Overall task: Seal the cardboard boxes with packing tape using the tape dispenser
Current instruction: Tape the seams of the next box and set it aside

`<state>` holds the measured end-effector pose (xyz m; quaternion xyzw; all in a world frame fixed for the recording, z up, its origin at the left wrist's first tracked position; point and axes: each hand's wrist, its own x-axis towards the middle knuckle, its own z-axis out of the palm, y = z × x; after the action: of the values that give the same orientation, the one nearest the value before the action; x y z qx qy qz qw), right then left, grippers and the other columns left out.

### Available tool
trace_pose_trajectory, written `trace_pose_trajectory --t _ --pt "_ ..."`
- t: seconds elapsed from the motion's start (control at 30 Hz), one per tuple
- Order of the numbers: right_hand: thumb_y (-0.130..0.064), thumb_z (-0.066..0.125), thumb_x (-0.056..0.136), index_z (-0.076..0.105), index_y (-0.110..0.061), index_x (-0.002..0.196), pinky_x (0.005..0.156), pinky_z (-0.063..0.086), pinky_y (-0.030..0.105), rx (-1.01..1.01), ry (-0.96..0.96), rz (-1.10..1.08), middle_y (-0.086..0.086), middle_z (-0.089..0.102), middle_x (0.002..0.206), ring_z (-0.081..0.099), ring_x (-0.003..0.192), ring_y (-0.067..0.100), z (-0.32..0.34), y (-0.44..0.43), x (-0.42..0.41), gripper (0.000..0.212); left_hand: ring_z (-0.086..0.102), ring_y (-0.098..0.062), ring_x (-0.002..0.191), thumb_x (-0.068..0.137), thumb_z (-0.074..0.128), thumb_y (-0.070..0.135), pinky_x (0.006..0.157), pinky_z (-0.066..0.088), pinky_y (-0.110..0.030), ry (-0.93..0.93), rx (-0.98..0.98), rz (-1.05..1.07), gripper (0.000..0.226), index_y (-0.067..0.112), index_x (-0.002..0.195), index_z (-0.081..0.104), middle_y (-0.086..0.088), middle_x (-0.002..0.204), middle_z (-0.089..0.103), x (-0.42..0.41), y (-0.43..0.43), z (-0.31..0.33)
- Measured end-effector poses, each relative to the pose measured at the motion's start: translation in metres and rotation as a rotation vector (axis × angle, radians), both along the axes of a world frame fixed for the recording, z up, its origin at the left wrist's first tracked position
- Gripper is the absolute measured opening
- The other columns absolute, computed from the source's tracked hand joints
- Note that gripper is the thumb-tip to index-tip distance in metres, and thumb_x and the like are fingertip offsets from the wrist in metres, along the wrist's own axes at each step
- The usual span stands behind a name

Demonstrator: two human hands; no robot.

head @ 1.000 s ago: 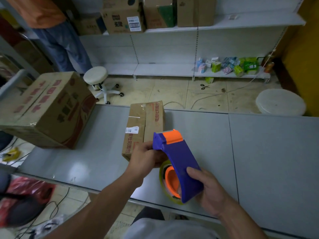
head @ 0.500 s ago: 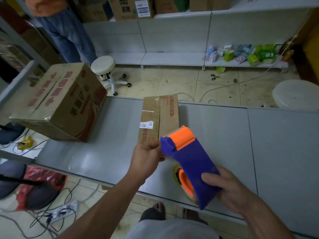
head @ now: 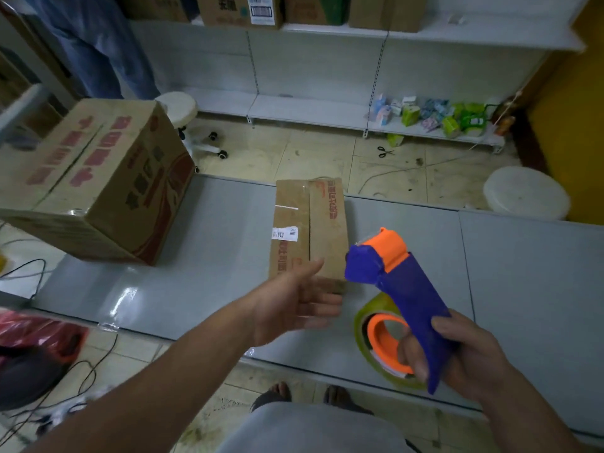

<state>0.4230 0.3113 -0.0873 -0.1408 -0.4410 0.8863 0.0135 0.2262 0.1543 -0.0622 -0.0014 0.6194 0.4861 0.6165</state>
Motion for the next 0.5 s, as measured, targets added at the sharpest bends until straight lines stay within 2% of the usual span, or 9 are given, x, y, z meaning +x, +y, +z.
trace_pose_trajectory --t 0.1,0.2,0.37,0.5 --pt "-0.042 0.076 0.071 0.074 -0.007 0.085 0.056 0.048 0.028 -0.040 0.010 0.026 0.017 0.065 0.053 0.062 0.048 0.019 -0.010 -0.002 -0.001 0.038 0.072 -0.019 0.088 0.095 0.041 0.061 0.070 0.057 -0.027 -0.138 0.016 -0.072 0.066 0.007 0.126 0.061 -0.011 0.104 0.073 0.003 0.002 0.001" --pt "-0.029 0.060 0.089 0.069 -0.004 0.102 0.065 0.051 0.030 -0.136 0.083 0.082 0.015 0.071 0.066 0.067 0.060 0.020 -0.019 -0.007 -0.001 0.030 0.069 -0.017 0.082 0.093 0.047 0.060 0.070 0.056 -0.026 -0.156 0.017 -0.104 0.064 0.006 0.121 0.063 -0.009 0.098 0.071 0.002 0.002 0.000" --pt "-0.020 0.049 0.097 0.061 0.002 0.112 0.071 0.051 0.032 -0.153 0.122 0.124 0.016 0.073 0.076 0.069 0.067 0.022 -0.026 -0.011 -0.001 0.030 0.068 -0.013 0.076 0.092 0.053 0.054 0.067 0.056 -0.024 -0.208 0.008 -0.128 0.060 0.003 0.124 0.064 -0.007 0.099 0.069 0.000 -0.003 -0.004" --pt "-0.011 0.036 0.101 0.047 0.014 0.123 0.081 0.047 0.038 -0.258 0.217 0.145 0.023 0.071 0.085 0.068 0.076 0.028 -0.028 -0.014 -0.005 0.035 0.068 -0.013 0.076 0.091 0.057 0.049 0.070 0.056 -0.023 -0.243 0.028 -0.145 0.047 0.008 0.110 0.068 -0.007 0.097 0.071 -0.001 -0.007 -0.005"
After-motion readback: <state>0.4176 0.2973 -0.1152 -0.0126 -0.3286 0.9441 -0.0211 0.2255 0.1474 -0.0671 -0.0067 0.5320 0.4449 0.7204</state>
